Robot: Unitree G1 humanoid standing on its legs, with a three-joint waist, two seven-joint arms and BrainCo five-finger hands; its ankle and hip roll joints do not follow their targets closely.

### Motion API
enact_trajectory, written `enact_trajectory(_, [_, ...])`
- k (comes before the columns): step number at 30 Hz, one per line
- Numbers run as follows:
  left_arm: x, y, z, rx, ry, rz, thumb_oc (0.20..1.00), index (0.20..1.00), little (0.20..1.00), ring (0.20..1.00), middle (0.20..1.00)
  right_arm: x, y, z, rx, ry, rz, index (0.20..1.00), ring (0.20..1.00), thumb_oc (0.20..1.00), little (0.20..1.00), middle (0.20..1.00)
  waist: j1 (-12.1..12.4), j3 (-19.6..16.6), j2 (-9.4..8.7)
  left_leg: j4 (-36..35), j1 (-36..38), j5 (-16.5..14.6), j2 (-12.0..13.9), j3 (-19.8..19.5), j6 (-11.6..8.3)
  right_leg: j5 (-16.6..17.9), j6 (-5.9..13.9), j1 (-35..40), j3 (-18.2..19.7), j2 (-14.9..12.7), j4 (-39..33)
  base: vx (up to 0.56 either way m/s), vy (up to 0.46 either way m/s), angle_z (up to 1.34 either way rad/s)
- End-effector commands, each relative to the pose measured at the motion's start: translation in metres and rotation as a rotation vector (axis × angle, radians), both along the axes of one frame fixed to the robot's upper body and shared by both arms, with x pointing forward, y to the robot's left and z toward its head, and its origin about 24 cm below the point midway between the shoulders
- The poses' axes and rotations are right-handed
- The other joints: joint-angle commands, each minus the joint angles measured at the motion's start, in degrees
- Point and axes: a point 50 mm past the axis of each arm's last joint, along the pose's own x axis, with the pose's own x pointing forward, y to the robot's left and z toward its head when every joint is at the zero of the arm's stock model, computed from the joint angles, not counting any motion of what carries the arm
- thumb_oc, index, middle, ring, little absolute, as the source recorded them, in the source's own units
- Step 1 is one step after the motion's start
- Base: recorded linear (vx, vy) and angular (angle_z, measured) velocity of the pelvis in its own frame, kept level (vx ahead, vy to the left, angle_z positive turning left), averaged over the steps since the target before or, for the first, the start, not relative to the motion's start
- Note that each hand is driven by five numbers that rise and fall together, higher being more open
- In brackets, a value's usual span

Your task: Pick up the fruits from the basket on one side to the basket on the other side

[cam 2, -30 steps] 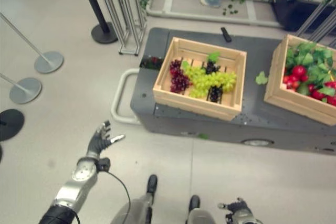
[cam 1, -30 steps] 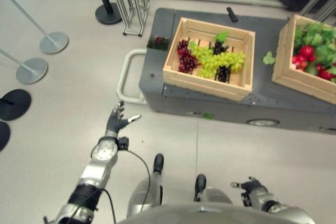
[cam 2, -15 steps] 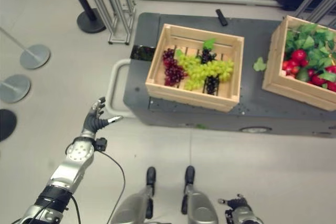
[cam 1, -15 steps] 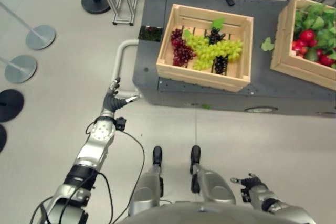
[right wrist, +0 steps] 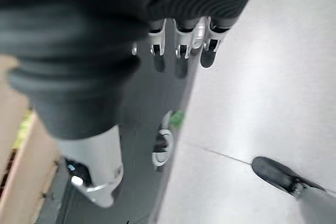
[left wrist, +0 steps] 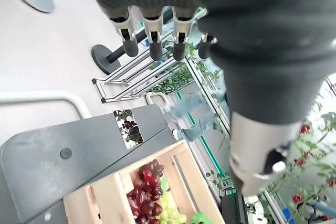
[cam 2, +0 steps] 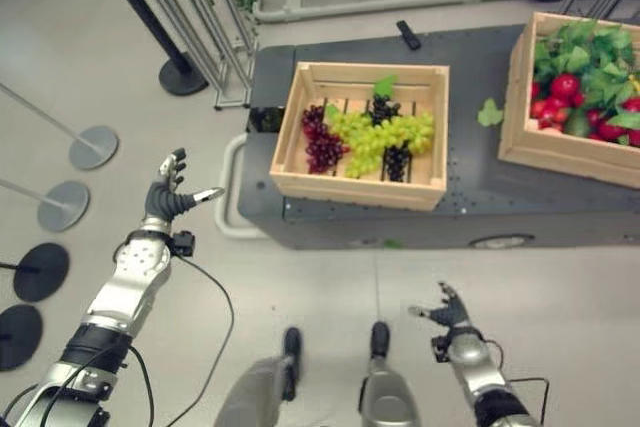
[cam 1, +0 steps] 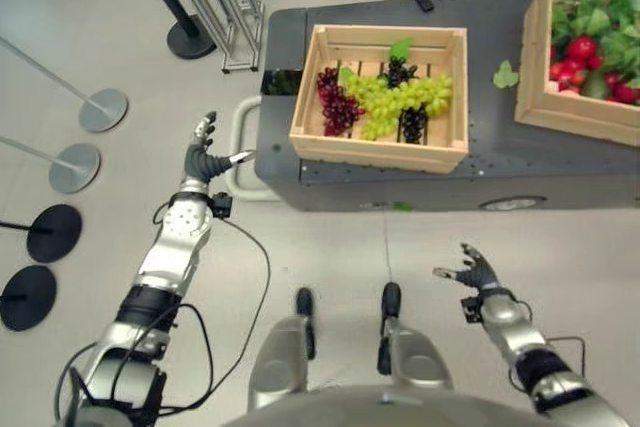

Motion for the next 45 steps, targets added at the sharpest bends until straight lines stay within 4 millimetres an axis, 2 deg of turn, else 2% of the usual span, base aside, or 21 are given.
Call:
enact_trajectory(1, [0.01, 0.012, 0.033, 0.1, -0.117, 0.049, 1.0, 1.0, 1.0, 1.0, 1.0, -0.002, -0.008, 0.017, -0.001, -0.098, 0.032, 1.0, 1.0, 1.0, 1.0, 1.0, -1.11, -0.56, 1.33, -6.01, -0.04, 4.83, 3.27, 4.5, -0.94, -7.15, 10.03, 2.01, -1.84, -2.83, 0.95, 0.09, 0.119, 0.32])
enact_trajectory(4, [0.01, 0.016, 0.034, 0.128, -0.111, 0.061, 1.0, 1.0, 1.0, 1.0, 1.0, 0.003, -0.001, 0.026, -0.001, -0.145, 0.074, 1.0, 1.0, 1.0, 1.0, 1.0, -0.47, -0.92, 3.0, -6.56, 0.81, 6.44, 3.15, 4.53, -1.98, -7.43, 10.18, 3.31, -1.52, -1.58, 0.65, 0.09, 0.106, 0.16])
enact_trajectory(9, [0.009, 0.032, 0.052, 0.264, -0.141, 0.106, 1.0, 1.0, 1.0, 1.0, 1.0, 0.006, 0.008, 0.034, -0.013, -0.177, 0.15, 1.0, 1.0, 1.0, 1.0, 1.0, 0.08, -1.3, 2.58, -6.56, 1.4, 5.61, 2.45, 5.21, -2.26, -6.97, 10.1, 2.96, -0.63, -1.6, 0.35, 0.02, 0.069, -0.27])
enact_trajectory(10, [0.011, 0.038, 0.067, 0.342, -0.165, 0.123, 1.0, 1.0, 1.0, 1.0, 1.0, 0.007, 0.011, 0.036, -0.021, -0.184, 0.17, 1.0, 1.0, 1.0, 1.0, 1.0, 0.05, -1.34, 2.23, -6.56, 1.03, 5.38, 2.21, 5.69, -2.22, -6.6, 10.25, 2.5, -0.52, -1.72, 0.28, 0.0, 0.064, 0.16])
enact_trajectory(15, [0.022, 0.044, 0.105, 0.513, -0.218, 0.149, 1.0, 1.0, 1.0, 1.0, 1.0, 0.01, 0.017, 0.034, -0.024, -0.181, 0.185, 1.0, 1.0, 1.0, 1.0, 1.0, -0.1, -0.97, 1.26, -6.56, -0.18, 5.1, 1.51, 5.66, -1.85, -5.24, 11.01, 0.54, -0.5, -2.3, 0.19, -0.02, 0.037, 0.07])
enact_trajectory(17, [0.025, 0.043, 0.11, 0.542, -0.219, 0.144, 1.0, 1.0, 1.0, 1.0, 1.0, 0.01, 0.019, 0.033, -0.019, -0.178, 0.186, 1.0, 1.0, 1.0, 1.0, 1.0, -0.2, -0.98, 1.2, -6.56, -0.41, 5.04, 1.32, 5.65, -1.77, -5.04, 11.18, 0.13, -0.47, -2.45, 0.19, -0.01, 0.023, -0.03])
enact_trajectory(18, [0.029, 0.041, 0.121, 0.604, -0.228, 0.137, 1.0, 1.0, 1.0, 1.0, 1.0, 0.009, 0.022, 0.03, -0.016, -0.164, 0.19, 1.0, 1.0, 1.0, 1.0, 1.0, -0.44, -0.94, 1.2, -6.56, -0.9, 4.93, 0.89, 5.67, -1.59, -4.62, 11.43, -0.7, -0.31, -2.74, 0.19, -0.02, 0.036, -0.04])
enact_trajectory(20, [0.034, 0.037, 0.13, 0.648, -0.239, 0.134, 1.0, 1.0, 1.0, 1.0, 1.0, 0.007, 0.024, 0.027, -0.011, -0.155, 0.19, 1.0, 1.0, 1.0, 1.0, 1.0, -0.73, -1.01, 1.24, -6.56, -1.35, 4.9, 0.59, 5.69, -1.43, -4.43, 11.57, -1.36, -0.11, -2.92, 0.19, -0.02, 0.031, -0.05])
enact_trajectory(27, [0.053, 0.018, 0.148, 0.77, -0.241, 0.112, 1.0, 1.0, 1.0, 1.0, 1.0, 0.003, 0.025, 0.018, -0.002, -0.133, 0.15, 1.0, 1.0, 1.0, 1.0, 1.0, -2.31, -0.74, 1.93, -6.56, -2.46, 5.12, 0.38, 6.14, -1.2, -3.7, 11.9, -3.78, 1.22, -2.86, 0.19, -0.02, 0.007, -0.12])
enact_trajectory(35, [0.066, 0.005, 0.149, 0.778, -0.222, 0.086, 1.0, 1.0, 1.0, 1.0, 1.0, -0.005, 0.022, 0.01, 0.001, -0.109, 0.115, 1.0, 1.0, 1.0, 1.0, 1.0, -4.83, -0.53, 3.29, -6.56, -1.67, 4.89, 0.91, 7.66, -1.14, -3.63, 12.0, -5.26, 4.24, -2.0, 0.19, 0.0, -0.001, -0.18])
enact_trajectory(40, [0.074, -0.001, 0.127, 0.783, -0.134, 0.068, 1.0, 1.0, 1.0, 1.0, 1.0, -0.018, 0.01, 0.011, -0.05, -0.094, 0.123, 1.0, 1.0, 1.0, 1.0, 1.0, -8.41, 0.52, 4.35, -6.56, -0.28, 4.37, 1.33, 10.6, -1.13, -3.38, 12.09, -6.83, 7.54, -1.61, 0.19, -0.03, 0.026, -0.33])
enact_trajectory(45, [0.08, -0.002, 0.118, 0.82, -0.083, 0.083, 1.0, 1.0, 1.0, 1.0, 1.0, -0.022, 0.004, 0.016, -0.106, -0.098, 0.176, 1.0, 1.0, 1.0, 1.0, 1.0, -10.76, 1.33, 5.09, -6.56, 0.15, 3.95, 1.1, 12.01, -1.01, -2.89, 12.09, -8.37, 9.89, -1.48, 0.19, -0.02, 0.01, -0.43])
